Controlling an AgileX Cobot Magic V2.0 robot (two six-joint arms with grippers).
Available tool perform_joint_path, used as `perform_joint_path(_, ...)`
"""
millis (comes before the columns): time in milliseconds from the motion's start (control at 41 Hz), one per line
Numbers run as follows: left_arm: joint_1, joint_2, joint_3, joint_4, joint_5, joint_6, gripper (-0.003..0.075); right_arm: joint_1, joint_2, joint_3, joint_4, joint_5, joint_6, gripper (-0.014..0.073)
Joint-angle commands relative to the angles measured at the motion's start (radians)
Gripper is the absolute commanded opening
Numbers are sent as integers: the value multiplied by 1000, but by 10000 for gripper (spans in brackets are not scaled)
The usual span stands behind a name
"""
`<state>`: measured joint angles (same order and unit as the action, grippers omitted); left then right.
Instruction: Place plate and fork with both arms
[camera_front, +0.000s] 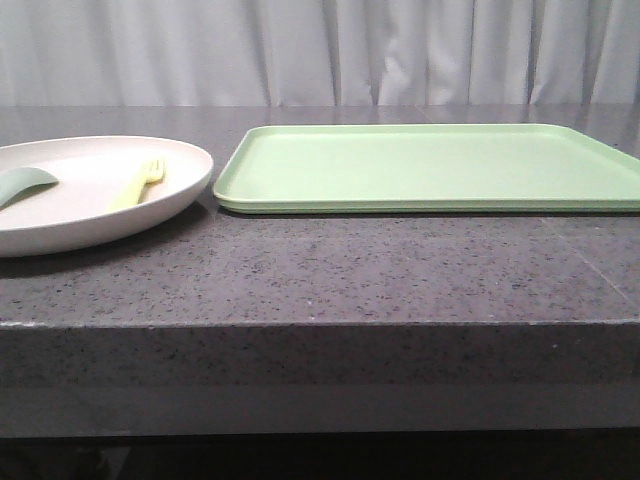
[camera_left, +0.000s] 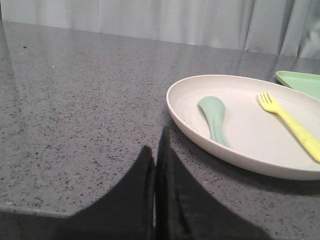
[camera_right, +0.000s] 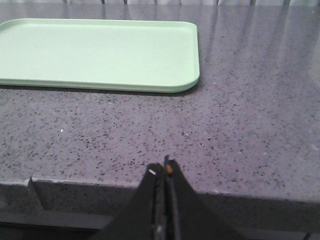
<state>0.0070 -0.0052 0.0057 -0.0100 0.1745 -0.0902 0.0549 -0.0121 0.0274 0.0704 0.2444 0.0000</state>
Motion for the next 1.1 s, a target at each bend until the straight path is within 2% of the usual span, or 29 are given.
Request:
perform_joint_path(0,1,-22,2,0,-88,-8,-18,0,-17,-4,-4,-74,-8,-119)
perform_joint_path(707,1,-22,2,0,-94,-8,-18,0,-17,-4,1,-89,-8,-119)
perform_joint_path(1073,1,-22,2,-42,-292,-14,-18,0,-17,-13,37,-165,-8,-119)
